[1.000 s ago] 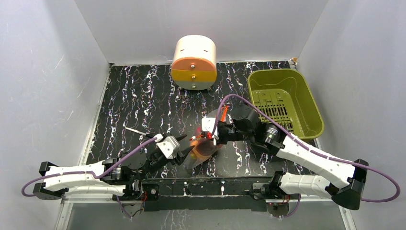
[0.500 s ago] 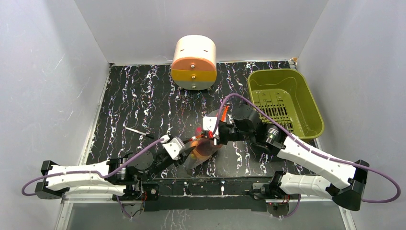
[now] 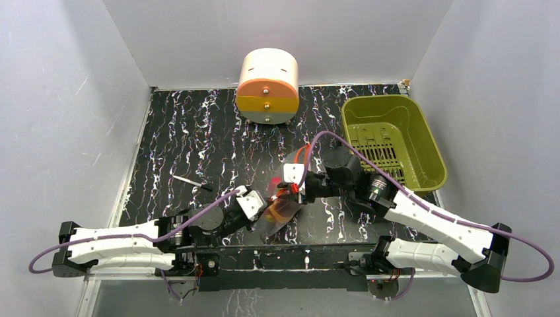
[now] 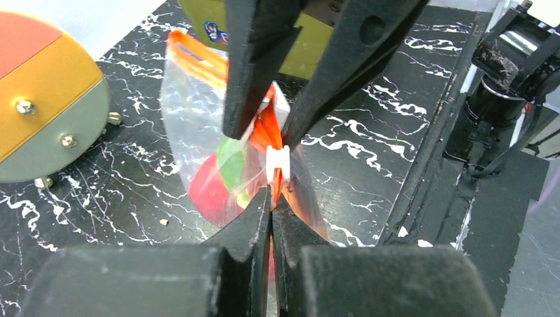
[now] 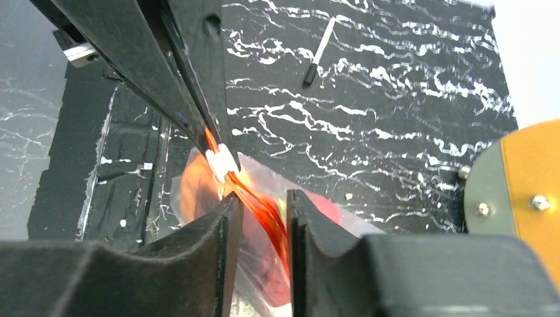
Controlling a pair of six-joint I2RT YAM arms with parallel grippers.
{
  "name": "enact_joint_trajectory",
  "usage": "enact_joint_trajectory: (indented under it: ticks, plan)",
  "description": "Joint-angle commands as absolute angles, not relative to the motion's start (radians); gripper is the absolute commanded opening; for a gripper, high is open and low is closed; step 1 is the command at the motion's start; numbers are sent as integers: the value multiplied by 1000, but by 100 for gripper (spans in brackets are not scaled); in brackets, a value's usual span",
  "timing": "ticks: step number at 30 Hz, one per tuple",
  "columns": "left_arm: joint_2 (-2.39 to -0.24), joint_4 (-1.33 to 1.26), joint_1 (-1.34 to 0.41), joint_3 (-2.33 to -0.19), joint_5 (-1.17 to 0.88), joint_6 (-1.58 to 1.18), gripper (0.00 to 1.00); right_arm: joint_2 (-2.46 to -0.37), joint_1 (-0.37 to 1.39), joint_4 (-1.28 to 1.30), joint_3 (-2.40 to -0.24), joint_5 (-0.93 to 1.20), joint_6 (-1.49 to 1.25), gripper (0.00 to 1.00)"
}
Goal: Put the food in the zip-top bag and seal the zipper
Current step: Zip the zipper food storage bag at the center of the board.
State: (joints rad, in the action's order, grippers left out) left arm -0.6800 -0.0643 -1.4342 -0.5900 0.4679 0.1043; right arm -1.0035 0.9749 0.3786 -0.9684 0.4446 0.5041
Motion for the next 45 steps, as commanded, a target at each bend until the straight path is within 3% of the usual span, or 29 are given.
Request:
enact_joint_trajectory:
  ticks: [1,6,14,24,34,45]
  plan:
    - [-697,-49,-1427,-640,417,110,0,-999,979,298,-1026,534,480,34]
    - [-692,-60,-1427,-634,408,103,0,-1008,978,307,-1041,627,509,44]
    - [-666,-44,-1428,-634,405,96,0,-1001,978,305,-1031,675,539,40]
    - [-645,-39,-1427,-626,398,122,0,-996,978,319,-1018,601,562,2]
    - [-543,-70,-1427,-580,398,132,0,-1010,976,355,-1019,535,591,0]
    - [-571,-23,-1428,-616,375,154,0,-996,965,387,-1016,471,607,0]
